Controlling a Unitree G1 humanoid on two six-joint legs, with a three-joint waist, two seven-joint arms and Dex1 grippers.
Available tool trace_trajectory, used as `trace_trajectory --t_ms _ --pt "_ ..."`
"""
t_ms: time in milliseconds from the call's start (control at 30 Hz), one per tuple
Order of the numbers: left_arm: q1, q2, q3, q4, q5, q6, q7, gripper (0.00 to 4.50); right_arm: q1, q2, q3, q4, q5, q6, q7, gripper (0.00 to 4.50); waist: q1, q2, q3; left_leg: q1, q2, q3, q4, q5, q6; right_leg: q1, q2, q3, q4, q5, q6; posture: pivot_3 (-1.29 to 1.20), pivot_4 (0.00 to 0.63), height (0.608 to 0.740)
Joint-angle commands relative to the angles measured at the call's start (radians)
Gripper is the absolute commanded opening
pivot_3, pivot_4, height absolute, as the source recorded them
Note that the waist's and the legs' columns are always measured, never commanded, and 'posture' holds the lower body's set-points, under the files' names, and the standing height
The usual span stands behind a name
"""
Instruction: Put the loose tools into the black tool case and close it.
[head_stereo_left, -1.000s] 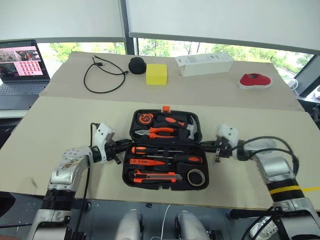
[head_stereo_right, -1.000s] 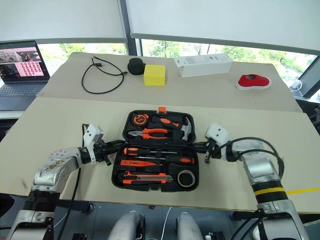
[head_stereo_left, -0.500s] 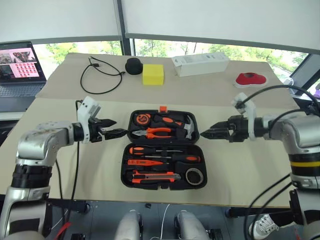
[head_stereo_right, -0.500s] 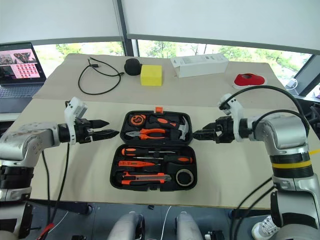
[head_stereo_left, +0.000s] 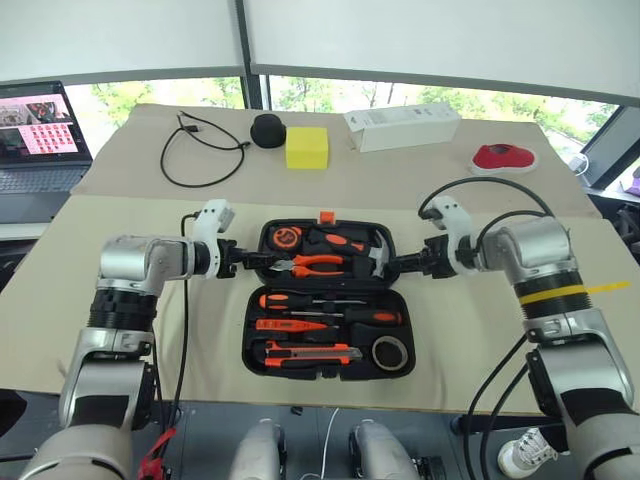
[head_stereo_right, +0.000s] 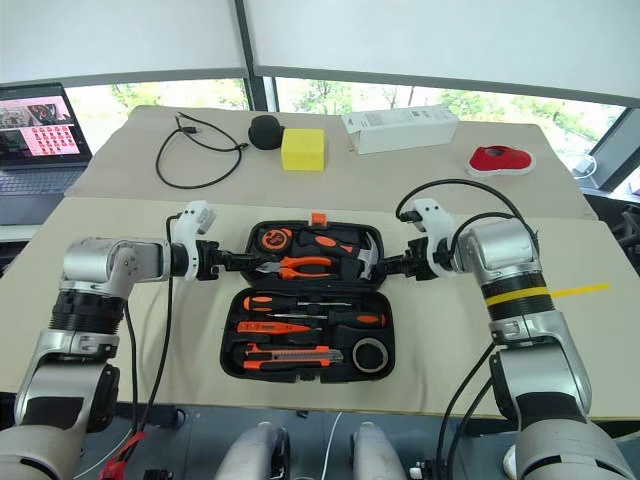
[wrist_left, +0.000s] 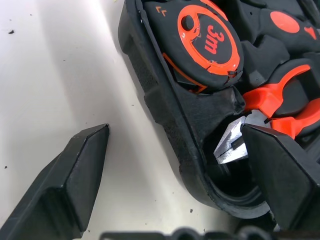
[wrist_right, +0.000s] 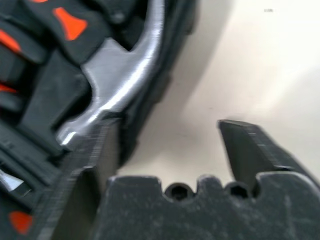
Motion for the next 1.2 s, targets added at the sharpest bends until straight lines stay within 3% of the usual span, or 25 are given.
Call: trace_trajectory --t_ms 33,233,333,533,633,700,767,833,933,1000,1067,1200 --pt "-0.011 -0.007 -0.03 0.019 0.023 0.003 -0.003 3.09 0.002 -0.004 0.025 -0.005 -0.02 0.018 -0.014 1.98 0.0 -0.001 0.0 0.0 0.0 0.0 0.0 0.0 0.0 0.0 0.0 0.0 0.0 0.0 0.0 0.0 0.15 0.74" --pt "-0.007 -0.022 -0.032 0.003 0.018 -0.008 -0.02 0.97 -0.003 0.048 0.003 0.05 -0.013 0.068 -0.049 0.01 0.001 -0.002 -0.002 0.008 0.0 0.0 0.001 0.0 0.0 0.009 0.0 0.0 0.0 0.0 0.0 0.0 0.15 0.74" --pt "0.011 -0.042 0.006 -0.009 0.0 -0.062 -0.035 0.07 -0.013 0.096 -0.068 0.064 0.003 0.034 -0.084 0.0 0.001 -0.003 -0.002 0.019 0.0 0.0 0.0 0.0 0.0 0.02 0.0 -0.002 -0.002 0.0 0.0 0.0 0.15 0.74" --pt "0.084 -0.032 0.098 -0.072 -0.04 -0.213 -0.114 0.01 0.107 0.104 -0.133 -0.167 0.04 -0.259 0.014 0.0 -0.008 -0.003 -0.002 0.024 0.001 -0.002 0.0 0.001 0.0 0.025 0.001 -0.001 -0.001 0.001 -0.001 0.0 0.15 0.74" --pt "0.173 -0.033 0.142 -0.147 -0.045 -0.403 -0.178 0.01 0.195 0.09 -0.152 -0.3 0.04 -0.409 0.041 0.0 -0.012 -0.001 -0.001 0.015 0.0 -0.002 -0.001 0.001 0.0 0.015 0.001 0.0 -0.001 0.001 -0.001 0.0 0.15 0.74" --pt "0.251 -0.047 0.176 -0.204 -0.03 -0.611 -0.218 0.01 0.277 0.065 -0.144 -0.376 -0.005 -0.587 0.051 0.0 -0.013 -0.001 -0.001 0.009 0.001 -0.005 -0.001 0.001 -0.001 0.008 0.001 0.001 0.0 0.001 -0.001 0.0 0.15 0.74" --pt "0.314 -0.052 0.19 -0.242 -0.024 -0.71 -0.233 0.01 0.355 0.036 -0.132 -0.411 -0.066 -0.768 0.051 0.0 -0.01 -0.001 -0.001 -0.003 0.001 -0.006 -0.001 0.001 -0.001 -0.005 0.0 0.002 0.0 0.002 -0.001 0.0 0.15 0.74" --pt "0.386 -0.061 0.19 -0.268 0.001 -0.826 -0.239 0.01 0.431 0.023 -0.14 -0.429 -0.105 -0.912 0.044 0.0 -0.004 -0.001 -0.001 -0.006 0.001 -0.005 -0.001 0.001 -0.001 -0.006 0.0 0.001 -0.001 0.002 -0.001 0.0 0.15 0.74" --pt "0.489 -0.086 0.183 -0.277 0.06 -1.056 -0.239 0.01 0.531 0.017 -0.159 -0.431 -0.147 -1.112 0.022 0.0 -0.001 -0.001 -0.001 -0.005 0.0 -0.005 -0.002 0.0 0.0 -0.005 -0.002 0.001 -0.004 0.002 0.0 0.0 0.15 0.74" --pt "0.571 -0.09 0.168 -0.257 0.148 -1.305 -0.229 0.01 0.631 -0.027 -0.132 -0.388 -0.258 -1.454 0.013 0.0 0.001 -0.001 -0.001 -0.004 0.0 -0.004 -0.002 0.0 0.001 -0.003 -0.002 0.001 -0.005 0.002 0.0 0.0 0.15 0.74" --pt "0.632 -0.076 0.146 -0.213 0.222 -1.474 -0.229 0.01 0.68 -0.052 -0.13 -0.315 -0.39 -1.719 -0.089 0.0 0.001 -0.001 -0.001 -0.002 0.0 -0.003 -0.002 -0.001 0.001 -0.001 -0.002 0.001 -0.007 0.002 0.0 0.0 0.15 0.74" --pt "0.702 -0.068 0.168 -0.113 0.272 -1.655 -0.168 0.01 0.713 -0.086 -0.13 -0.137 -0.557 -1.939 -0.256 0.0 -0.001 -0.001 -0.001 0.009 0.0 0.003 -0.004 -0.001 0.002 0.009 -0.002 0.002 -0.008 0.002 0.0 0.0 0.15 0.74"
